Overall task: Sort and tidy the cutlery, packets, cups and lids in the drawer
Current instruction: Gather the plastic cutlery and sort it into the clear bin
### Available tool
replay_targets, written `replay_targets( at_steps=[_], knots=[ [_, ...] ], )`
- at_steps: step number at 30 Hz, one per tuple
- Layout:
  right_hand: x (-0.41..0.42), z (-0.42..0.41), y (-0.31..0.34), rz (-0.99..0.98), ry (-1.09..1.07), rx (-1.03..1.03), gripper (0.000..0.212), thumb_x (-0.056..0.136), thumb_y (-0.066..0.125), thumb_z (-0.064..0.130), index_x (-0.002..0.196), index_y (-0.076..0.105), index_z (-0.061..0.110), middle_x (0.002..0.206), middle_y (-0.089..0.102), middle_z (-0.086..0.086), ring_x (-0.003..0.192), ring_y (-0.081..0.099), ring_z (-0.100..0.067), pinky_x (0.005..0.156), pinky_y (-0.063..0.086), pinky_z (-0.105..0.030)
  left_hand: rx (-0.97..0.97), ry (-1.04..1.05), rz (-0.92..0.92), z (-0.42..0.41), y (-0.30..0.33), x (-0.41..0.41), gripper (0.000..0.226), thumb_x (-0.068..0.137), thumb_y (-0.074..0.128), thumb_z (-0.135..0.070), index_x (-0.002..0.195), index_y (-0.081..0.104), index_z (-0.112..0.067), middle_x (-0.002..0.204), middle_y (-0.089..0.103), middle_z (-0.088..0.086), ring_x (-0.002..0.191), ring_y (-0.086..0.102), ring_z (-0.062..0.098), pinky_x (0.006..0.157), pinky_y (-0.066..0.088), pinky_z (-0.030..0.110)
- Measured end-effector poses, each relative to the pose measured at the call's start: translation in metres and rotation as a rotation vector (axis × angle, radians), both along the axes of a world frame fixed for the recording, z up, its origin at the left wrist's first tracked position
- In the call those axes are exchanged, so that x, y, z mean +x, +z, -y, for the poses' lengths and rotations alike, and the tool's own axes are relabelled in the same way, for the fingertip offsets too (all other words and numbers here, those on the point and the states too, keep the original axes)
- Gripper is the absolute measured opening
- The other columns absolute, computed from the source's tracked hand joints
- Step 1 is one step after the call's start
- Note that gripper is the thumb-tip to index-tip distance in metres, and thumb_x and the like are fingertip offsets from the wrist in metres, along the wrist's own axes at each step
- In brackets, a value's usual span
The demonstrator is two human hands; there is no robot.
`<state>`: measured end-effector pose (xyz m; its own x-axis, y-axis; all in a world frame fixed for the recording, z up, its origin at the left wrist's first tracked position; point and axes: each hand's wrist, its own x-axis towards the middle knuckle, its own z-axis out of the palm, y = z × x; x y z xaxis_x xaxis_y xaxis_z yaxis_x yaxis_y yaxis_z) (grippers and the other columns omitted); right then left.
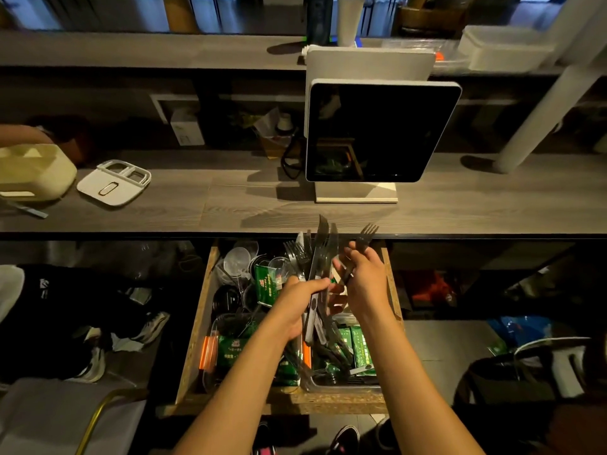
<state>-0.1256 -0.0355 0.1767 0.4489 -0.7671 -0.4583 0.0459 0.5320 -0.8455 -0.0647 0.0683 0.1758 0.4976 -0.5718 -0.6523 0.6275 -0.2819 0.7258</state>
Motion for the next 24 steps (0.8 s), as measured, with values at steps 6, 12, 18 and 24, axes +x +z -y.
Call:
replay_targets(
  at_steps=[6, 12, 18, 24],
  knots=[
    [0.002, 0.005, 0.003, -0.05, -0.009, -0.001, 0.022, 0.1, 0.04, -0.001, 0.099, 0.06, 0.01, 0.103, 0.069, -0.017, 0.099, 0.068, -0.028, 0.083, 0.057, -0.034, 0.009, -0.016, 0.093, 0.001, -0.002, 0.007, 0.028, 0.094, 0.065, -0.008, 0.113, 0.049, 0.006, 0.076, 0.072, 0.011, 0.061, 0.068, 0.019, 0.058, 0.058, 0.03],
    [0.004, -0.001, 0.009, -0.155, 0.218, -0.178, 0.026, 0.1, 0.047, 0.022, 0.098, 0.07, 0.008, 0.098, 0.074, -0.014, 0.095, 0.069, -0.029, 0.085, 0.054, -0.046, -0.085, -0.118, -0.053, 0.003, 0.007, 0.012, 0.032, 0.091, 0.067, -0.013, 0.116, 0.057, 0.006, 0.094, 0.073, 0.022, 0.076, 0.073, 0.034, 0.063, 0.061, 0.04],
    [0.006, -0.001, 0.013, -0.025, 0.26, -0.046, 0.04, 0.101, 0.046, 0.036, 0.109, 0.066, 0.003, 0.087, 0.068, -0.015, 0.063, 0.06, -0.019, 0.06, 0.047, -0.033, -0.165, -0.176, -0.075, 0.005, 0.008, 0.015, 0.016, 0.096, 0.06, -0.011, 0.082, 0.061, -0.003, 0.069, 0.061, 0.009, 0.047, 0.056, 0.015, 0.045, 0.046, 0.026],
    [0.014, 0.031, 0.018, 0.068, 0.19, -0.187, 0.071, 0.09, 0.069, 0.026, 0.15, 0.032, 0.027, 0.122, 0.063, -0.013, 0.112, 0.064, -0.025, 0.097, 0.052, -0.044, -0.2, -0.396, -0.067, -0.003, 0.007, 0.021, 0.008, 0.097, 0.059, -0.012, 0.096, 0.055, -0.005, 0.068, 0.059, 0.004, 0.047, 0.052, 0.012, 0.045, 0.044, 0.024]
  ],
)
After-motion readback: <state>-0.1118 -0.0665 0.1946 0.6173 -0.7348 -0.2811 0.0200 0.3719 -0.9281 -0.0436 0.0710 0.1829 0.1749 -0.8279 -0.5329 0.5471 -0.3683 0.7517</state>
